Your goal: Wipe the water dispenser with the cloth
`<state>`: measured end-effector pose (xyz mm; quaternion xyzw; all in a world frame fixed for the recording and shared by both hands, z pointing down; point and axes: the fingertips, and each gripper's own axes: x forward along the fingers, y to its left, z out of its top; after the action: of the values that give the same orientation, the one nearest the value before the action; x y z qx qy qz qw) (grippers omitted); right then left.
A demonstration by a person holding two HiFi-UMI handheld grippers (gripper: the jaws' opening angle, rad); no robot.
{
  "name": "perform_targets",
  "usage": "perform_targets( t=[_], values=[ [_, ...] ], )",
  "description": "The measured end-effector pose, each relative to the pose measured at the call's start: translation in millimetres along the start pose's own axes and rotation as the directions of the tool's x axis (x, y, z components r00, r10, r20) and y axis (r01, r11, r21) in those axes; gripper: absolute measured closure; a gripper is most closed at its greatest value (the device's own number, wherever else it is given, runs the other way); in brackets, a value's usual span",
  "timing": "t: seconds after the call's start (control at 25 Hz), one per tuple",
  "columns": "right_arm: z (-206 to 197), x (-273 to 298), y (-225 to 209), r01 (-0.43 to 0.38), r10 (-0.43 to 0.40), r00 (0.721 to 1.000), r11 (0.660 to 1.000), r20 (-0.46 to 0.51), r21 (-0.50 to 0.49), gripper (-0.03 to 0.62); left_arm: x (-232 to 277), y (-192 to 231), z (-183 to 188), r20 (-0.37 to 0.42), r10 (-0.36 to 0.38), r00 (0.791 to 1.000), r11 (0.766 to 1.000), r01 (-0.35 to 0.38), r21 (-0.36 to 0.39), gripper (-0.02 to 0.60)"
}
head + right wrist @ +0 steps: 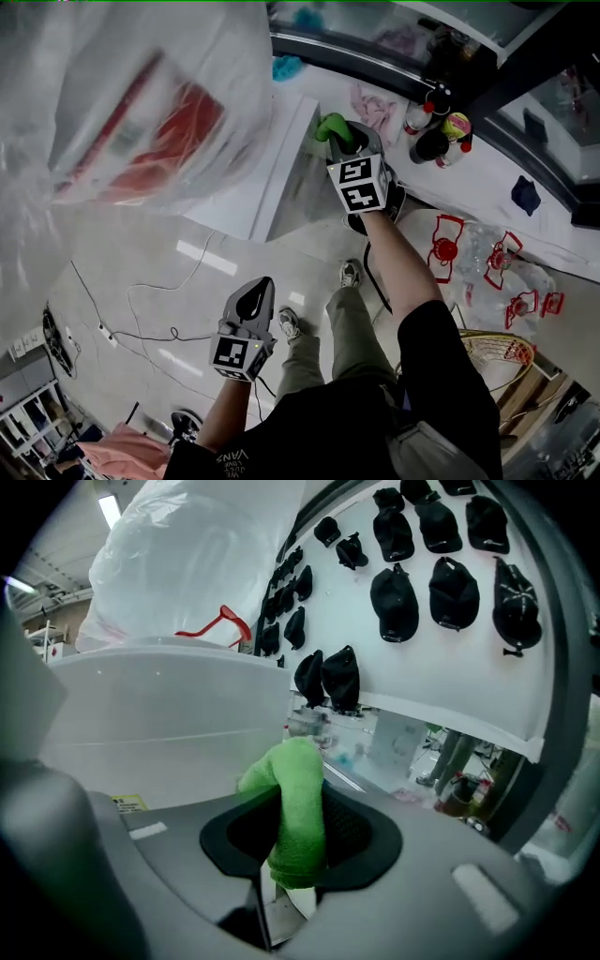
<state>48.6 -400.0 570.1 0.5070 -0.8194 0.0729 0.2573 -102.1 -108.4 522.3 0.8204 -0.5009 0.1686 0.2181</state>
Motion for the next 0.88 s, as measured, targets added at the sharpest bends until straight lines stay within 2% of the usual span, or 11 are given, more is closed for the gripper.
perform_targets(
  t=[0.24,0.48,0.68,0.88],
  values=[
    [-20.0,-61.4,27.6,0.020,-0.022,0.999,0.998,0.026,0.066,0.480,-16.7,4.7,-9.7,-0.001,-0.053,0.999,0.998,0.053,0.036,0.580],
    [-62.6,-125.1,105.6,-0.033,0.031,0.999,0.996,0.018,0.083,0.479,-31.9,6.9,-19.5,-0.005,-0.087,0.996,0.993,0.087,0.080,0.580],
    [-83.9,-142.3,173.1,-0.106,0.106,0.994,0.988,0.004,0.113,0.479,-37.7,4.0,-31.7,-0.039,-0.101,0.994,0.989,0.104,0.107,0.580],
    [-88.4,-131.5,199.4,-0.136,0.139,0.990,0.984,-0.018,0.117,0.479,-36.8,0.0,-34.6,-0.040,-0.101,0.994,0.989,0.104,0.105,0.580]
  ],
)
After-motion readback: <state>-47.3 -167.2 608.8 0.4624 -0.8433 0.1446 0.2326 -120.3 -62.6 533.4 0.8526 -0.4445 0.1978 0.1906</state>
